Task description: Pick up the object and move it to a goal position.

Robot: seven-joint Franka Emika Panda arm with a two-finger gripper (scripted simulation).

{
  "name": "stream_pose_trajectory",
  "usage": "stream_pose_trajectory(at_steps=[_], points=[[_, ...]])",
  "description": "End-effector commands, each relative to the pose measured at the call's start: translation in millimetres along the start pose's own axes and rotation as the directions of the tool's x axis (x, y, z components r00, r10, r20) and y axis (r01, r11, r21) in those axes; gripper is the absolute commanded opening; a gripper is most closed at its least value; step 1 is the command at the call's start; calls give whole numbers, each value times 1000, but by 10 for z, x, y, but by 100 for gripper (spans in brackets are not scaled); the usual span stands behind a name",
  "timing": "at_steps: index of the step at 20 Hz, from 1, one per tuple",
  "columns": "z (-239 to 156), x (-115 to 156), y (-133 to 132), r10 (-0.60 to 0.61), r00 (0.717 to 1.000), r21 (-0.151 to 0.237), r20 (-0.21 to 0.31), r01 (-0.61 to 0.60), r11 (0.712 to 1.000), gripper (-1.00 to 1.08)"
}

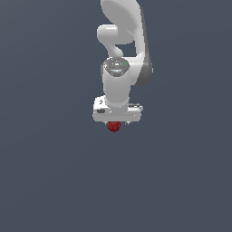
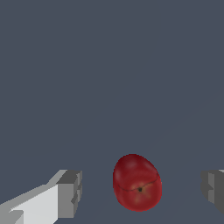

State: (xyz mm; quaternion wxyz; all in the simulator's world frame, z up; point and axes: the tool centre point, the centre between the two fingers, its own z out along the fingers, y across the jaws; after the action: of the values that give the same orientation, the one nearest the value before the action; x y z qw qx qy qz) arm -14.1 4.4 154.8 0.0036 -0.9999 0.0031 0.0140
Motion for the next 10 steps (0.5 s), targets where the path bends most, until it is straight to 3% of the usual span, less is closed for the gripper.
stream_pose_trajectory(at_steps=[1,10], points=[[0,0,0,0,1000,0,0,0,1000,100],[-88,68,299,0,1000,-27,-28,-1,1000,100]])
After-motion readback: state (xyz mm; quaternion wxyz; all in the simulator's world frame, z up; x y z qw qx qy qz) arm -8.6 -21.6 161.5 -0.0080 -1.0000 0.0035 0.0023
